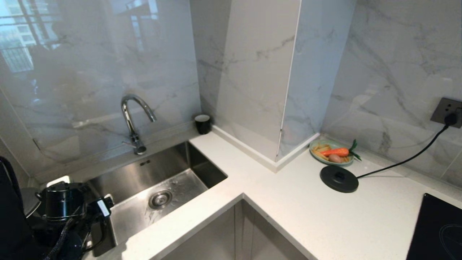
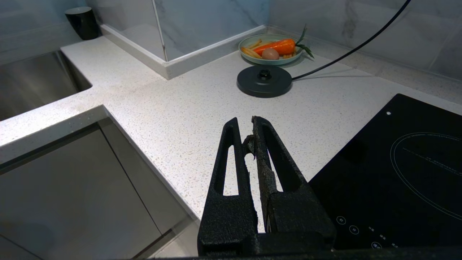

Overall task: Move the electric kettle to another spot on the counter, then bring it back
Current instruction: Grab the kettle

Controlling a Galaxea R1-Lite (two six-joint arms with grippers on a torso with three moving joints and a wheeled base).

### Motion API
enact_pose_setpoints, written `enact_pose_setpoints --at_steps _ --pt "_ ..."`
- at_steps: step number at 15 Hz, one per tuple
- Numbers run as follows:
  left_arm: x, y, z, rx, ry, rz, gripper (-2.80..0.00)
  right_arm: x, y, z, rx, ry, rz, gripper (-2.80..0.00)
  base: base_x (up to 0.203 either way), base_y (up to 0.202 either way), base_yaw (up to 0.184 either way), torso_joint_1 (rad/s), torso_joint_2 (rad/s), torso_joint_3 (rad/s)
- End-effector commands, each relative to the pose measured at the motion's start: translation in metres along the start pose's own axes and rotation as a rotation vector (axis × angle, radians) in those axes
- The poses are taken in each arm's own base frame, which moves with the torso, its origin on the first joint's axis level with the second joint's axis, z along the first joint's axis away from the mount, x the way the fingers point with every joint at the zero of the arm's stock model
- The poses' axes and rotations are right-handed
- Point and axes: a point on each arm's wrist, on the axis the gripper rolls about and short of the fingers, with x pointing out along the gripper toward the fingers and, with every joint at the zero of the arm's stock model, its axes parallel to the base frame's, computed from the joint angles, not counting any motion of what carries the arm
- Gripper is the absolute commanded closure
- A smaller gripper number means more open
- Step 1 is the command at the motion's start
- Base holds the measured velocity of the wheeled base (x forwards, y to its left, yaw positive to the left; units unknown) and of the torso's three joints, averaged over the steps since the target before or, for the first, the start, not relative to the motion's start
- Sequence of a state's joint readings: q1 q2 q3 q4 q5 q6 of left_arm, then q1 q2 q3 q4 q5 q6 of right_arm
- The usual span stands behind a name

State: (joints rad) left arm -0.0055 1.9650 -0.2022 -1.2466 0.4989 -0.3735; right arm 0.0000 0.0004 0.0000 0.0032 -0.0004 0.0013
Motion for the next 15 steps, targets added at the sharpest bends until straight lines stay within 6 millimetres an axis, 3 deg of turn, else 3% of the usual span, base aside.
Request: enact_pose_setpoints --at_steps 1,4,15 --pt "0.009 0.003 -0.014 0.007 -0.01 0.009 -2.8 0.0 0.0 0.0 0.001 0.001 0.0 0.0 0.0 0.0 0.0 0.0 0.0 0.0" --pt "0.015 0.007 -0.03 0.058 0.004 0.021 -2.8 0.0 0.0 0.0 0.0 0.001 0.0 0.0 0.0 0.0 0.0 0.0 0.0 0.0" --pt "0.039 -0.005 -0.005 0.037 -0.12 0.015 -2.8 0.0 0.0 0.0 0.0 0.001 0.0 0.0 0.0 0.0 0.0 0.0 0.0 0.0"
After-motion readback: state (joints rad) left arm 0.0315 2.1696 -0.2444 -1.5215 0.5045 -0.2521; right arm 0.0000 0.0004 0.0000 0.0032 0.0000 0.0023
